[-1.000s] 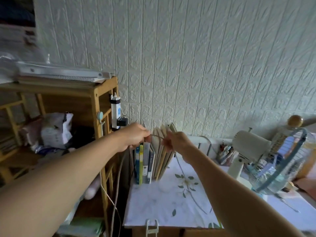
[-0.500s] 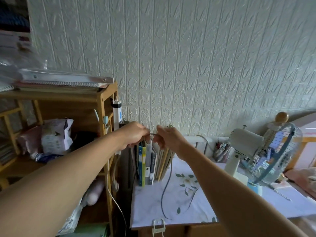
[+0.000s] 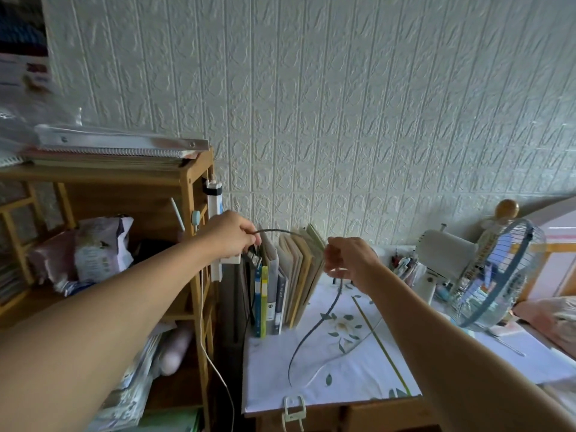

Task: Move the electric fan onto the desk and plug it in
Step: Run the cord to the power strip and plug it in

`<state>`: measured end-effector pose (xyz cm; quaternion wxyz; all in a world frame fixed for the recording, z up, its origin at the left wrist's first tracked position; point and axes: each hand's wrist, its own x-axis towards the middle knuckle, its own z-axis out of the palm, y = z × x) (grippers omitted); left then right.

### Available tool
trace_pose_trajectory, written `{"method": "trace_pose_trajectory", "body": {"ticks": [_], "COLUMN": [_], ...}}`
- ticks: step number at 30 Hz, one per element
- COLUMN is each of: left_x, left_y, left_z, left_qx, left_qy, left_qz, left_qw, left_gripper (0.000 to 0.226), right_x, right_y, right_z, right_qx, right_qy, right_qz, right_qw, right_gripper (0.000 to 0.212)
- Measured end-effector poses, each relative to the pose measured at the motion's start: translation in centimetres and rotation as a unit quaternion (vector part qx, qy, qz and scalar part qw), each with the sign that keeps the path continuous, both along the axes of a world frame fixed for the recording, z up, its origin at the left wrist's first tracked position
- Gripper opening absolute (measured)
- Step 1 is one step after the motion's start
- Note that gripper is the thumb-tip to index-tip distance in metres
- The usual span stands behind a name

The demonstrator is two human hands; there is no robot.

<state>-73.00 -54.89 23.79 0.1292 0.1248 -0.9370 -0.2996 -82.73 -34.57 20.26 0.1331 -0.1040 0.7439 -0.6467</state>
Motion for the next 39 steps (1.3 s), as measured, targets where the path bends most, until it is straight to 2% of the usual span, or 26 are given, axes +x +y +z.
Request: {"method": "trace_pose_trajectory", "body": {"ticks": [2,4,6,10,12,15,17,19,23,27,29,30,31,33,35,37,39], "left_x": [-0.2,-0.4,-0.8,-2.4,-3.6,-5.5,-7.0,-9.1,-13.6,-17.5,-19.3,-20.0,-20.9,-21.6,-21.9,-22.6,-23.1], "left_y": [-0.1,0.0,0.0,0.2,0.3,0.1,-0.2,-0.6,-2.6,-5.2,-6.6,-7.2,-7.9,-8.3,-7.8,-6.9,-6.1], "left_z": [0.5,0.8,0.9,0.7,0.5,0.1,-0.2,-0.7,-2.9,-6.2,-7.8,-8.4,-9.2,-10.0,-10.4,-11.0,-11.6], "left_qx": [0.112,0.157,0.143,0.131,0.127,0.132,0.135,0.148,0.162,0.143,0.137,0.130,0.119,0.070,-0.061,-0.207,-0.268], "left_qy": [0.008,0.038,0.074,0.098,0.097,0.092,0.085,0.079,0.017,-0.014,-0.022,-0.024,-0.030,-0.047,-0.080,-0.127,-0.154], "left_qz": [0.003,0.007,0.011,-0.008,-0.020,-0.043,-0.052,-0.040,0.024,0.102,0.134,0.144,0.157,0.171,0.177,0.178,0.171], "left_qw": [0.994,0.987,0.987,0.986,0.987,0.986,0.986,0.985,0.986,0.984,0.981,0.981,0.980,0.982,0.979,0.954,0.935], "left_gripper": [0.025,0.022,0.018,0.027,0.026,0.031,0.033,0.031,0.025,0.024,0.027,0.028,0.029,0.029,0.022,0.022,0.025], "right_x": [0.4,0.3,0.0,-1.2,-2.2,-4.4,-6.5,-9.5,-16.8,-23.0,-25.4,-26.2,-27.2,-27.7,-28.2,-28.9,-29.3], "right_y": [0.1,-0.1,-0.6,-2.2,-3.2,-5.0,-6.2,-7.2,-7.9,-8.5,-9.5,-10.0,-10.8,-11.8,-12.6,-13.9,-14.4], "right_z": [0.1,0.2,0.4,0.4,0.4,0.5,0.2,-0.4,-1.8,-3.7,-5.0,-5.5,-6.1,-6.9,-7.7,-9.0,-9.8], "right_qx": [0.023,0.020,0.029,0.061,0.007,-0.103,-0.169,-0.187,-0.141,-0.130,-0.055,0.022,0.105,0.231,0.296,0.354,0.402], "right_qy": [-0.007,-0.015,-0.029,-0.020,-0.042,-0.169,-0.204,-0.193,-0.146,-0.122,-0.069,-0.010,0.057,0.171,0.231,0.260,0.277], "right_qz": [0.007,-0.013,-0.031,-0.003,0.031,0.054,0.039,0.007,-0.057,-0.052,-0.041,-0.038,-0.024,0.012,0.050,0.075,0.089], "right_qw": [1.000,1.000,0.999,0.998,0.999,0.979,0.963,0.963,0.978,0.983,0.995,0.999,0.993,0.958,0.925,0.895,0.868], "right_gripper": [0.038,0.034,0.030,0.018,0.012,0.022,0.023,0.022,0.023,0.025,0.024,0.018,0.014,0.020,0.020,0.019,0.020]}}
